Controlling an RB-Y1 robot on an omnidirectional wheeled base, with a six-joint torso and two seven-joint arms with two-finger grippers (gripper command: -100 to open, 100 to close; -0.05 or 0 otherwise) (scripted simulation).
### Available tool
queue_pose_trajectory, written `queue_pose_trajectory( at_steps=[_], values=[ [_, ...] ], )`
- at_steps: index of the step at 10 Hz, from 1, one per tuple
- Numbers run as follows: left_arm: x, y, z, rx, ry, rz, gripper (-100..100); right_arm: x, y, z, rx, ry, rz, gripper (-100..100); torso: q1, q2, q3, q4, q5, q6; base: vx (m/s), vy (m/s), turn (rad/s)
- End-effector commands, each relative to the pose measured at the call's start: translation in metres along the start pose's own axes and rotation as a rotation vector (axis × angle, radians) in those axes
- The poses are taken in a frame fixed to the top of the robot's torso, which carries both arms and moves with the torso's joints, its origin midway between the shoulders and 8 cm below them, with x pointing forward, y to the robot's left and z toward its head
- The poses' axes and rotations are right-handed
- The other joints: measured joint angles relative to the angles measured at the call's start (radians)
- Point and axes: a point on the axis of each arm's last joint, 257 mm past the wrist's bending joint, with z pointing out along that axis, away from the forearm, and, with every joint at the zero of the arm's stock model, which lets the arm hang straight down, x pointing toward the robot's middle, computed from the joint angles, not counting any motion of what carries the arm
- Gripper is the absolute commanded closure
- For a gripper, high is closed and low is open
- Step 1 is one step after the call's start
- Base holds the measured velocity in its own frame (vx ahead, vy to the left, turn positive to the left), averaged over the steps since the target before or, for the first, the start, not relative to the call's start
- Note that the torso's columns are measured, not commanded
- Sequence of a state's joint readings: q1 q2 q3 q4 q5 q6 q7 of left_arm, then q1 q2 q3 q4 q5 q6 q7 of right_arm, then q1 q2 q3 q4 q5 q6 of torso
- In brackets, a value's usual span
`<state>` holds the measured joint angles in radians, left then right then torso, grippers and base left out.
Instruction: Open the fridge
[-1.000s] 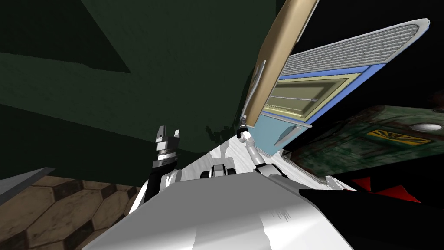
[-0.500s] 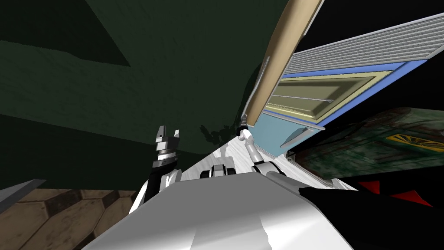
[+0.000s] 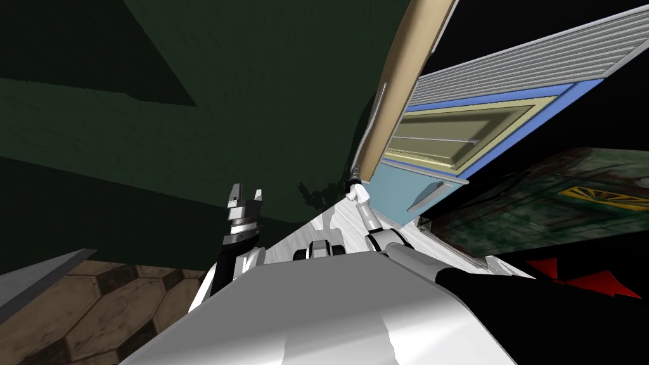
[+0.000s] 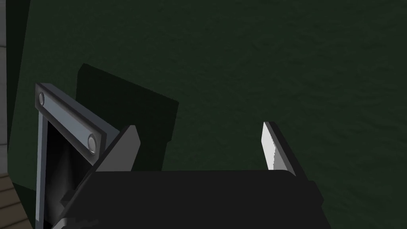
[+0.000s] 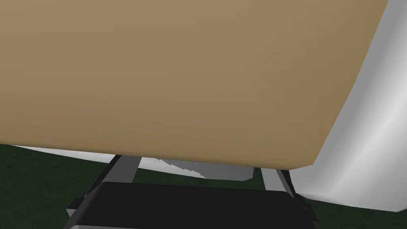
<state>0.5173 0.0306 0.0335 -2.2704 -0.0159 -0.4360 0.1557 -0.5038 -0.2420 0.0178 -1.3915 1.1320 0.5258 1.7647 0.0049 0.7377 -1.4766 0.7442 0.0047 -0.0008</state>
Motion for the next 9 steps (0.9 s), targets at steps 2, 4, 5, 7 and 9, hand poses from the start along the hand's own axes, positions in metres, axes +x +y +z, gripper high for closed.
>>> queue_pose_trajectory(
  at_steps=[2,4,5,7,9],
  values=[
    [0.0,0.0,0.0,0.0,0.0,0.0,0,-0.009,-0.022,0.013,0.015,-0.001,0.0,-100,-0.003,0.004,0.002,0.005,0.001,0.002,-0.027,0.001,0.023],
    [0.0,0.0,0.0,0.0,0.0,0.0,0,-0.008,-0.004,0.01,-0.012,-0.001,-0.003,0,-0.004,0.007,0.005,0.002,-0.001,0.003,0.0,0.0,0.0],
    [0.0,0.0,0.0,0.0,0.0,0.0,0,-0.007,-0.002,0.009,-0.016,0.0,-0.003,0,-0.003,0.006,0.004,-0.001,-0.002,0.002,0.0,0.0,0.0],
    [0.0,0.0,0.0,0.0,0.0,0.0,0,-0.005,0.001,0.009,-0.021,0.004,-0.004,0,-0.002,0.004,0.003,-0.003,-0.003,0.0,0.0,0.0,0.0],
    [0.0,0.0,0.0,0.0,0.0,0.0,0,-0.004,0.003,0.008,-0.025,0.006,-0.005,0,-0.002,0.003,0.002,-0.004,-0.003,0.0,0.0,0.0,0.0]
  ],
)
